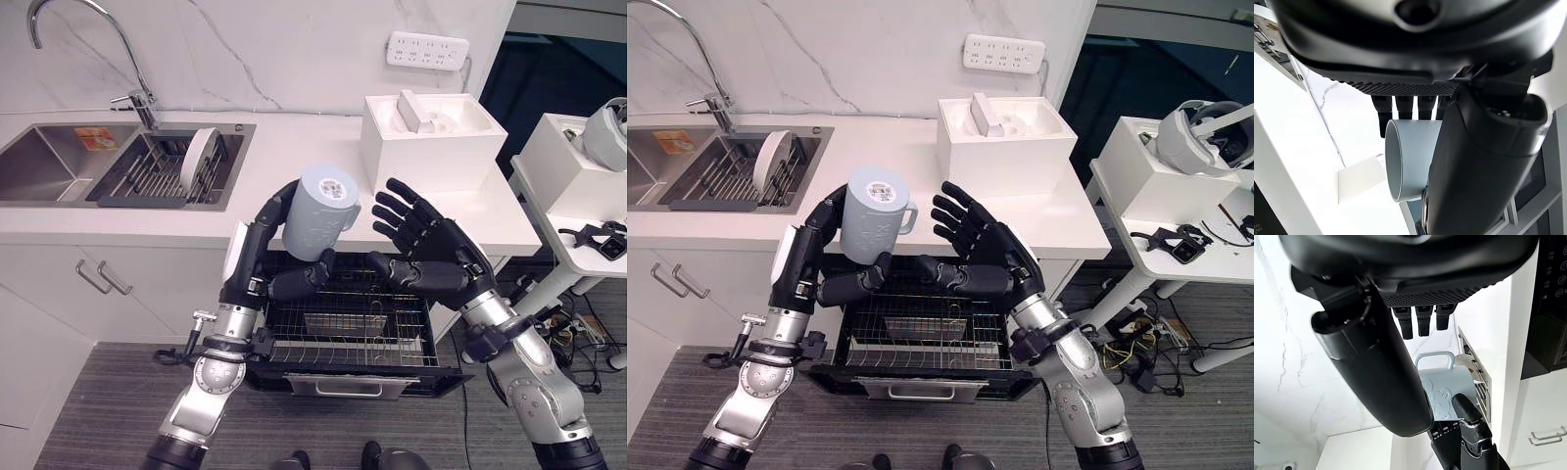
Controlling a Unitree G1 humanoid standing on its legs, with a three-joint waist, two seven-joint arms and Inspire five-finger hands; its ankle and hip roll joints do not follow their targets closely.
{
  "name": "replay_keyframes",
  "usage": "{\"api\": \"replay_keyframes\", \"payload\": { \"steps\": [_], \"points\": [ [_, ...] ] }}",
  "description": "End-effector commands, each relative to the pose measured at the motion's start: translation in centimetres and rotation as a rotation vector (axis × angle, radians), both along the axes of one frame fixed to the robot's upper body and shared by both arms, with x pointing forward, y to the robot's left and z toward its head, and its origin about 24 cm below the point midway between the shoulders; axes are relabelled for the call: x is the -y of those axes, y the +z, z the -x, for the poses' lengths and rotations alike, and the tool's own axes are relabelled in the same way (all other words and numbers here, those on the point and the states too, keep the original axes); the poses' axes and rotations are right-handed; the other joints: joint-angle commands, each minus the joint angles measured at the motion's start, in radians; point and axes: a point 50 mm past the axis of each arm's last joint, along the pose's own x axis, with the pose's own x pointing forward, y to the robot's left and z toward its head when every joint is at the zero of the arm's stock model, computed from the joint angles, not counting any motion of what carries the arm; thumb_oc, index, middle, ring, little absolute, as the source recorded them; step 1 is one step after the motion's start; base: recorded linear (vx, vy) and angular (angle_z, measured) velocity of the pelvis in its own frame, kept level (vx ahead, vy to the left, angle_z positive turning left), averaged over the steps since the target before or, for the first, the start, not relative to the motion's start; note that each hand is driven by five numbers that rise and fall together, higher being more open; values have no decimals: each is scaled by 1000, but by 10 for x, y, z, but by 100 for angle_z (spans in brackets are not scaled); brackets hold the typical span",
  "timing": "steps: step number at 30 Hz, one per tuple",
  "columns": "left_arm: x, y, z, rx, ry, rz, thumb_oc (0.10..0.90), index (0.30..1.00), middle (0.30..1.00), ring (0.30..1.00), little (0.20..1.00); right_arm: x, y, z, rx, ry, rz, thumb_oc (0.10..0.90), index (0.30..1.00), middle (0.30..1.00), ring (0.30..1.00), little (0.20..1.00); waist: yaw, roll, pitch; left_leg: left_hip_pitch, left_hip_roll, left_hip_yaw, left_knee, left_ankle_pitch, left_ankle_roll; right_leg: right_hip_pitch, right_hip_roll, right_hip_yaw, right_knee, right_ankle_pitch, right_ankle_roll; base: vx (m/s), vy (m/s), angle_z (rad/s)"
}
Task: Place the dishes in the dishwasher.
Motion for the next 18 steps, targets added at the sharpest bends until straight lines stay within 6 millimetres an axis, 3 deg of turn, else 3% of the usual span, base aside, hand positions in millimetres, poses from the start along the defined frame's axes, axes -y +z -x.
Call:
{"api": "replay_keyframes", "payload": {
  "steps": [1,18],
  "points": [
    [7,58,10,320,-123,58,400,300,300,300,300,10,54,3,309,-60,-61,800,900,900,900,900,-2,-9,-58,68,60,55,40,-179,-9,84,-42,33,-25,-147,94,0,0,0],
    [15,59,13,291,-251,64,400,300,300,300,300,-1,62,-1,335,12,-11,800,900,900,900,900,19,-8,-60,63,57,45,40,-176,-8,88,-47,24,-25,-150,92,0,0,0]
  ]
}}
